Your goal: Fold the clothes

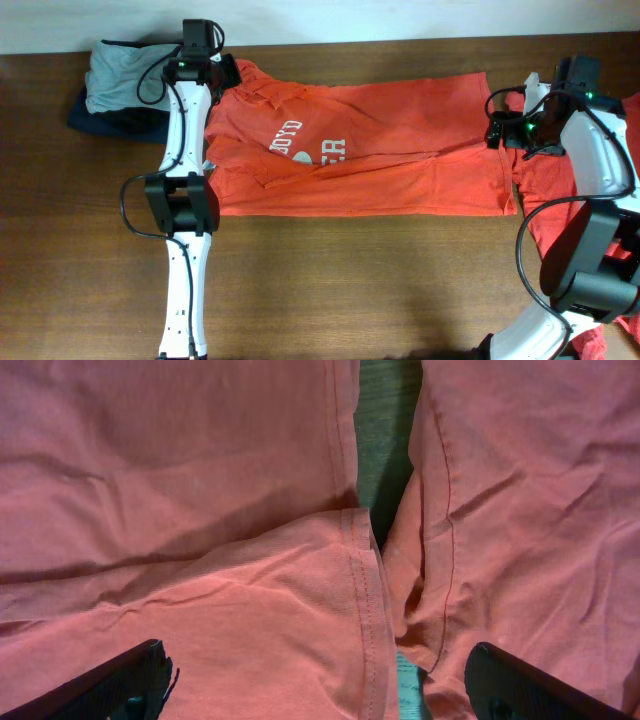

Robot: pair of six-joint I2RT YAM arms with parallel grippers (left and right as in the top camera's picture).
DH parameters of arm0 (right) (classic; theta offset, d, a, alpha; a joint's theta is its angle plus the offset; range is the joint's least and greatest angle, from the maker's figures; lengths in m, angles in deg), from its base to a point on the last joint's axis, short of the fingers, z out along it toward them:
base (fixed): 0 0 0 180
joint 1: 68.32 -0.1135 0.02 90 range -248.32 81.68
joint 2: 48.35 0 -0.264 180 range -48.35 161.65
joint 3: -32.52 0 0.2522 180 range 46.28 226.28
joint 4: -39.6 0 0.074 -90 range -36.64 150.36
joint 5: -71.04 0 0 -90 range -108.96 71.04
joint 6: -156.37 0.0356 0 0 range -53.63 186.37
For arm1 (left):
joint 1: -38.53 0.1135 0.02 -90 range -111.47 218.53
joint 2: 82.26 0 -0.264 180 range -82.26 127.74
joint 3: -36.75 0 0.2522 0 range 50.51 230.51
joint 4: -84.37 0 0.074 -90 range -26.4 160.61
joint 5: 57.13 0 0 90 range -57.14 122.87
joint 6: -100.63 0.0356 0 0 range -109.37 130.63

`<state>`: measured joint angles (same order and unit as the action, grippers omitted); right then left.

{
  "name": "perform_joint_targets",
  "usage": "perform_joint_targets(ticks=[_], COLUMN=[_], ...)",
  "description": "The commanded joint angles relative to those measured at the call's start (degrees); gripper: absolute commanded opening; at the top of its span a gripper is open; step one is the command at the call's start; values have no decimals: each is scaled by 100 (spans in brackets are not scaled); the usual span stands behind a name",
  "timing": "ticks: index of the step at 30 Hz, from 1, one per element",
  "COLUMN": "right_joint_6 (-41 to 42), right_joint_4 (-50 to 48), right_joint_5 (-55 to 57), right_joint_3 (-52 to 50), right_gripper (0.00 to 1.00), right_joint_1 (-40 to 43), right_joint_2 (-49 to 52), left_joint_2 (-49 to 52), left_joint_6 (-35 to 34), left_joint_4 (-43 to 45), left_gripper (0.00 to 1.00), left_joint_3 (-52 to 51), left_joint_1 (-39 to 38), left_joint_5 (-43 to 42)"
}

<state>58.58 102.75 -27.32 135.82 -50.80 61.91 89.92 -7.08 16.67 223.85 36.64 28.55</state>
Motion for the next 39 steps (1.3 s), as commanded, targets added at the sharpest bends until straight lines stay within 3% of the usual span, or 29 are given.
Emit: perform_joint_targets(ticks=[1,6,9,19,30,35,39], right_joint_6=[-35,-37,-37,98,94,116,94], right_joint_4=[-13,-50,-127,-240,-549,-846,-833], right_joint_5=[-68,-66,-66,-68,-66,-48,-2], right_joint_3=[-66,-66,-66,380,1019,1213,1926], right_gripper=[99,99,99,99,100,99,100], right_joint_1=[-26,-26,-26,-26,-157,-391,-549], right_joint_2=[37,37,37,37,127,496,1097], left_joint_2=[-236,-256,-295,-621,-765,-791,-807], left_joint_6=[20,22,20,20,20,20,20], left_joint_4=[149,188,186,70,-166,-535,-761], left_gripper=[21,17,1,1,1,1,1], left_joint_3=[-46,-35,-35,-35,-24,-13,-13], left_joint_1=[-9,-7,-9,-24,-31,-31,-35], left_joint_5=[-87,-85,-87,-114,-750,-750,-750])
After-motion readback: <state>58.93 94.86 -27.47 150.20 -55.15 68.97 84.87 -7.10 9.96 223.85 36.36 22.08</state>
